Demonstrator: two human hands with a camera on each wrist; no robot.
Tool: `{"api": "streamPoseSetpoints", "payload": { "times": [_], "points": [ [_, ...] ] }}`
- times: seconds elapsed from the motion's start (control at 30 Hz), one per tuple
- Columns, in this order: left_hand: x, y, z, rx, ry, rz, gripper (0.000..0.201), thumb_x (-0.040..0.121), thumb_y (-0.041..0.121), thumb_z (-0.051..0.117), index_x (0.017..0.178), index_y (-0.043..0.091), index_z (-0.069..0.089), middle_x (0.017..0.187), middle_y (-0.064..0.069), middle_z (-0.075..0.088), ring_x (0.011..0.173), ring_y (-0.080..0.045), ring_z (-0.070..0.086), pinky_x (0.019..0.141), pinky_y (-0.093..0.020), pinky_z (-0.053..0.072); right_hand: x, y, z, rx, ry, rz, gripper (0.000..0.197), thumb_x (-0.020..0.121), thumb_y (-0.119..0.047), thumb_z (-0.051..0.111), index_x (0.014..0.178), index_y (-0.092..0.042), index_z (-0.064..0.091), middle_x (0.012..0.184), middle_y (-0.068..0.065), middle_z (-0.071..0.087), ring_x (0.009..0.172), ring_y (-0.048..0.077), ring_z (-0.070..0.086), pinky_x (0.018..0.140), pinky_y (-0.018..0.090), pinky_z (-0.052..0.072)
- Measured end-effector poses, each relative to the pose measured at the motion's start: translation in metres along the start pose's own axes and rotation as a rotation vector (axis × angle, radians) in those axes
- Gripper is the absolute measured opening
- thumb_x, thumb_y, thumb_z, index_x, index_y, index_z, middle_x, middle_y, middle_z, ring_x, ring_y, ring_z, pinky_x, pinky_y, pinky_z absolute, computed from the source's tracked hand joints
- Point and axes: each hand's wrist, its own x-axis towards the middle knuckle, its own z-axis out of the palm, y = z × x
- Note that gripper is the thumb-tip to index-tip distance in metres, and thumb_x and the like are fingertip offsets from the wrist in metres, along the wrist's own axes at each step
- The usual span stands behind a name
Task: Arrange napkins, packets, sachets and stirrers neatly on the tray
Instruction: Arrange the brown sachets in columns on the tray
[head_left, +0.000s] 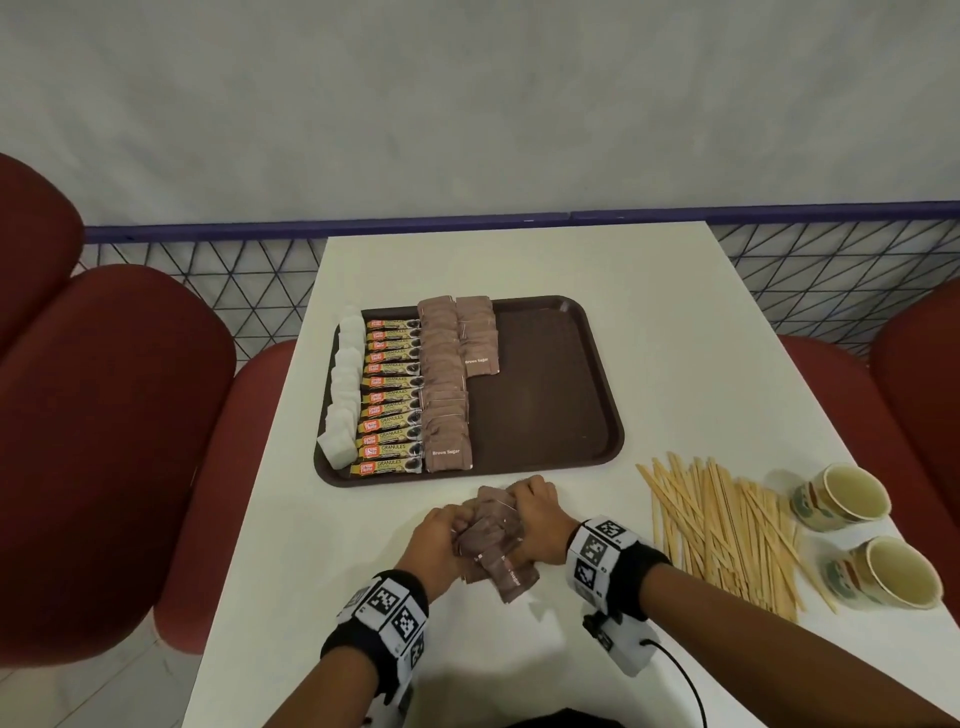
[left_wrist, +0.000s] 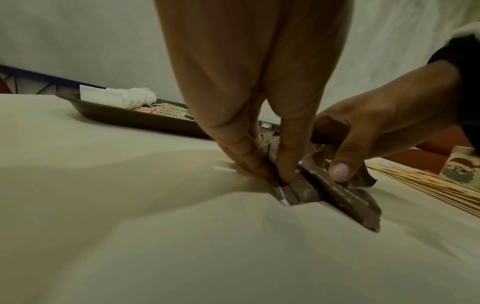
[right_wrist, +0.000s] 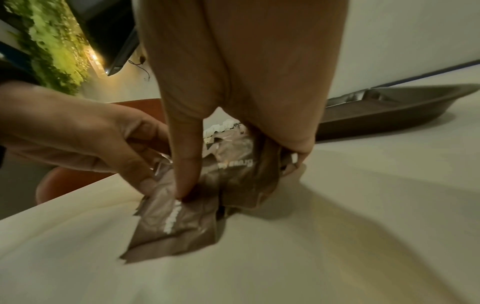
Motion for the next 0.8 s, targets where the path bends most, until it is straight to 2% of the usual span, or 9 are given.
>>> {"api": "streamPoseSetpoints", "payload": {
  "times": [0.1,0.17,0.27,0.4,0.5,0.67,0.73,0.8],
  "points": [
    [0.002,0.000,0.000,-0.130,0.058,-0.027,0.043,0.069,-0.011,0.066,0.088,0.022,0.047,0.085,0.000,0.046,0.080,-0.023,0.048,0.076,-0.042,0.049,-0.001,-0.005,0.004,-0.029,0.012,-0.048,0.063,0.074,-0.014,0.069,0.126,-0.004,0.036,0.129,0.015,0.035,0.120,0.030,0.034,0.096,0.034,0.037],
    [0.002,0.002,0.000,-0.156,0.080,-0.031,0.045,0.068,-0.015,0.064,0.084,0.023,0.043,0.081,-0.001,0.045,0.076,-0.023,0.047,0.073,-0.044,0.049,-0.001,-0.007,0.006,-0.016,0.009,-0.099,0.063,0.071,-0.015,0.070,0.124,-0.006,0.038,0.125,0.014,0.039,0.116,0.030,0.037,0.094,0.036,0.037],
    [0.002,0.002,0.001,-0.178,0.116,-0.035,0.047,0.069,-0.016,0.063,0.083,0.023,0.040,0.077,0.000,0.045,0.072,-0.020,0.046,0.068,-0.036,0.047,-0.002,-0.008,0.005,-0.017,0.010,-0.146,0.064,0.071,-0.016,0.070,0.126,-0.009,0.039,0.123,0.012,0.042,0.114,0.029,0.039,0.095,0.036,0.037],
    [0.000,0.001,0.000,-0.204,0.155,-0.016,0.051,0.070,-0.014,0.066,0.083,0.026,0.038,0.072,0.001,0.046,0.066,-0.013,0.047,0.055,-0.017,0.042,-0.007,-0.015,0.006,-0.102,0.066,-0.201,0.051,0.080,-0.018,0.061,0.126,-0.010,0.041,0.124,0.011,0.048,0.113,0.029,0.042,0.093,0.036,0.037],
    [-0.003,0.001,-0.004,-0.232,0.153,-0.006,0.047,0.072,-0.010,0.068,0.086,0.024,0.039,0.071,0.001,0.047,0.066,-0.011,0.048,0.056,-0.012,0.043,-0.011,-0.018,0.009,-0.124,0.089,-0.222,0.044,0.081,-0.015,0.056,0.122,-0.009,0.042,0.121,0.011,0.054,0.109,0.030,0.046,0.087,0.036,0.037],
    [-0.006,-0.001,-0.017,-0.300,0.152,-0.015,0.036,0.076,-0.005,0.068,0.087,0.022,0.047,0.073,0.000,0.054,0.071,-0.013,0.055,0.062,-0.007,0.044,-0.012,-0.014,0.001,0.087,0.064,-0.179,0.038,0.079,-0.014,0.059,0.115,-0.012,0.048,0.109,0.012,0.064,0.100,0.032,0.057,0.073,0.027,0.038],
    [-0.004,-0.004,-0.024,-0.361,0.192,-0.036,0.025,0.081,0.000,0.065,0.088,0.020,0.052,0.077,-0.004,0.058,0.079,-0.020,0.060,0.071,-0.014,0.048,-0.010,-0.004,-0.003,0.254,0.031,-0.098,0.035,0.075,-0.010,0.063,0.106,-0.019,0.049,0.102,0.010,0.066,0.093,0.030,0.061,0.073,0.029,0.044],
    [-0.002,-0.006,-0.029,-0.443,0.230,-0.054,0.015,0.085,0.006,0.063,0.090,0.017,0.055,0.081,-0.006,0.059,0.082,-0.025,0.062,0.077,-0.025,0.053,-0.007,0.005,-0.008,0.450,0.020,-0.024,0.036,0.069,-0.007,0.068,0.089,-0.030,0.047,0.090,0.004,0.064,0.084,0.024,0.060,0.079,0.037,0.051]
  ]
}}
